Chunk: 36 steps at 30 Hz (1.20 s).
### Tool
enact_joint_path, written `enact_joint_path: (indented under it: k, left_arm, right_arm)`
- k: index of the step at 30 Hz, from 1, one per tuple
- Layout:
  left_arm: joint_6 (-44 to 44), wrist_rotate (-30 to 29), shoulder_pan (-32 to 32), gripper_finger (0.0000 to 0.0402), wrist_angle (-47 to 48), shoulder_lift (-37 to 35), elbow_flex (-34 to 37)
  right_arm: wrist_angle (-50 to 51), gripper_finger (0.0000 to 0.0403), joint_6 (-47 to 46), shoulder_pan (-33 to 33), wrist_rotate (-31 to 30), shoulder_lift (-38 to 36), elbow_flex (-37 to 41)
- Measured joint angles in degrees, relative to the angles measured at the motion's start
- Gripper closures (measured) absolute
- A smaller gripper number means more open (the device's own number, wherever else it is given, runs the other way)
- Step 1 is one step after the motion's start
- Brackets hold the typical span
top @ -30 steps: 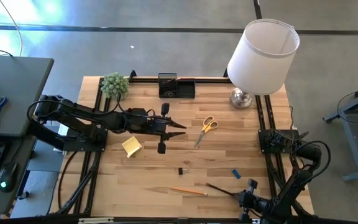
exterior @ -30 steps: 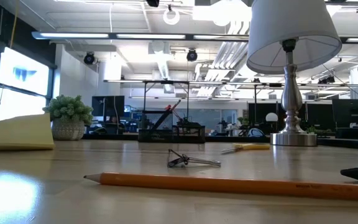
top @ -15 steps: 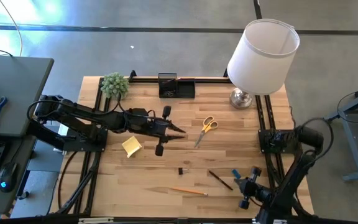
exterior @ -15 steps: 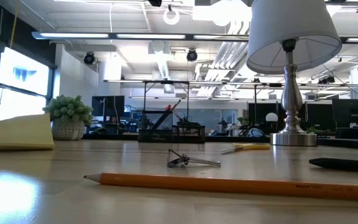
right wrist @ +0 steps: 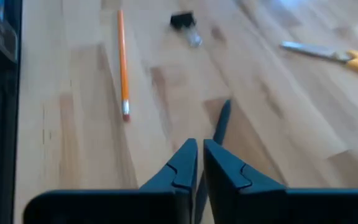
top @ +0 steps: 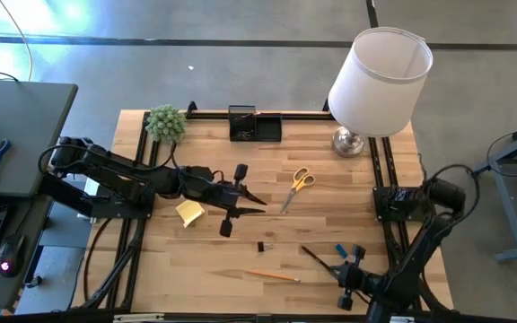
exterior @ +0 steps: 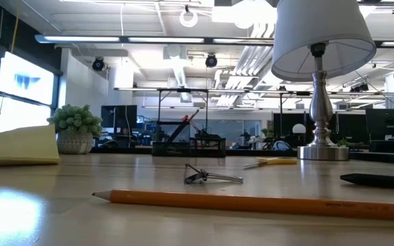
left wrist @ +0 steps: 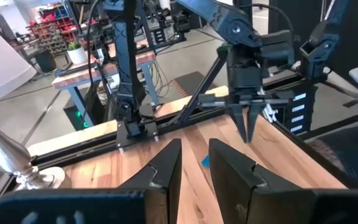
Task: Pick and place office supplies into organizer
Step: Put the black pen into the top left slot of the desk organizer
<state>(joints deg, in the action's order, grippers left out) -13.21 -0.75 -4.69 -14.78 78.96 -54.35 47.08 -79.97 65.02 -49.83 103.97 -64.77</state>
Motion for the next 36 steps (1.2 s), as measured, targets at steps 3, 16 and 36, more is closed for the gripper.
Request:
enact_joint_path:
  k: [3,16,36]
  left_arm:
    - [0.0,-0.2,0.0,0.0332,0.5,0.0,0.0]
    - [0.0,-0.4,0.2,0.0332,0.4,0.0,0.0]
    - [0.0,-0.4,0.2,0.0332,0.4,0.0,0.0]
  right_arm:
    - [0.3,0.0351,-2.0,0.9,0.9,3.0,0.0]
    - [1.8,0.0262,-11.9,3.3,0.7,11.9,0.0]
    - [0.6,0.0358,-17.7,4.9,-1.2,16.0,0.0]
